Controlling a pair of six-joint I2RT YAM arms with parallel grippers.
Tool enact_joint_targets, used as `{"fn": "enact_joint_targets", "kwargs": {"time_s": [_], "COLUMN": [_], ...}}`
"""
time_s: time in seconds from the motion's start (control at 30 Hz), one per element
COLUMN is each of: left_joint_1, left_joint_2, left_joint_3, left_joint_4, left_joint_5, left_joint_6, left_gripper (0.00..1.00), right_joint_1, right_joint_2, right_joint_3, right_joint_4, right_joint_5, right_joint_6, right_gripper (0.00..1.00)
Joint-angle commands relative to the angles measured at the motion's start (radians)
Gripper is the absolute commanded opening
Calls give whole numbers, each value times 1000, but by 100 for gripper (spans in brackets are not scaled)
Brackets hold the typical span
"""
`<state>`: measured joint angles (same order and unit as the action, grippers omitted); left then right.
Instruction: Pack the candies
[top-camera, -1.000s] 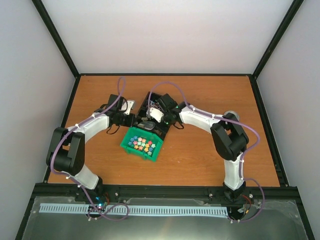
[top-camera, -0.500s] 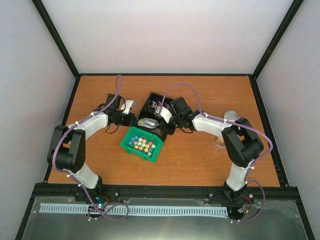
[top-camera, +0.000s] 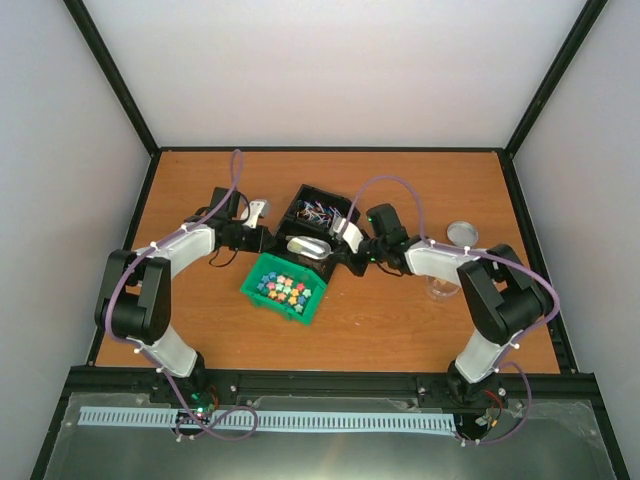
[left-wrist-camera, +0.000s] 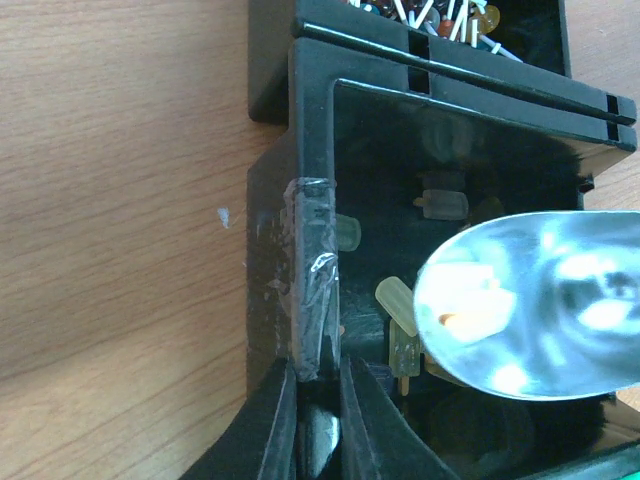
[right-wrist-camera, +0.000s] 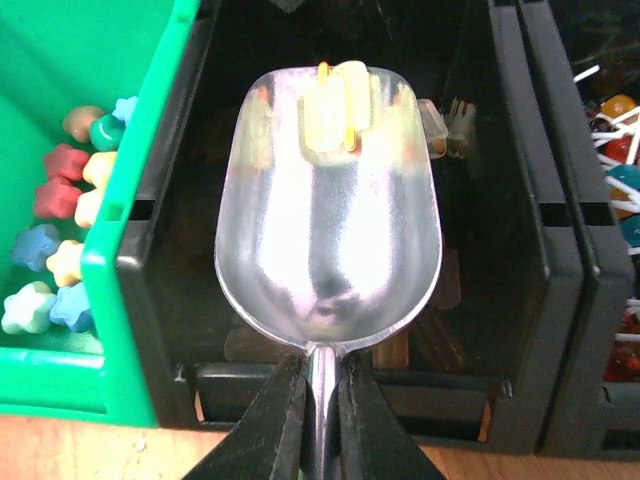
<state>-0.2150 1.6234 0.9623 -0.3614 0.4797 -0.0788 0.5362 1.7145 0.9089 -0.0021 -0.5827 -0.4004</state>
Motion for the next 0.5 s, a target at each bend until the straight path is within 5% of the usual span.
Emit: {"fn": "enact_joint_targets", "kwargs": {"time_s": [0.0, 0.47], "left_joint_1": [5, 11], "left_joint_2": [36, 19], "left_joint_3": [-4, -10], "left_joint_4": [-53, -46], "left_joint_5": [-13, -11], "left_joint_6": [37, 56], "left_gripper": [1, 1], "right_joint_1": [-19, -39], "right_joint_2": [-82, -248], "right_joint_3": [-64, -156], "right_joint_4": [180, 222], "right_joint_5": [-64, -7], "right_joint_6": [-29, -230], "right_gripper": [3, 3]}}
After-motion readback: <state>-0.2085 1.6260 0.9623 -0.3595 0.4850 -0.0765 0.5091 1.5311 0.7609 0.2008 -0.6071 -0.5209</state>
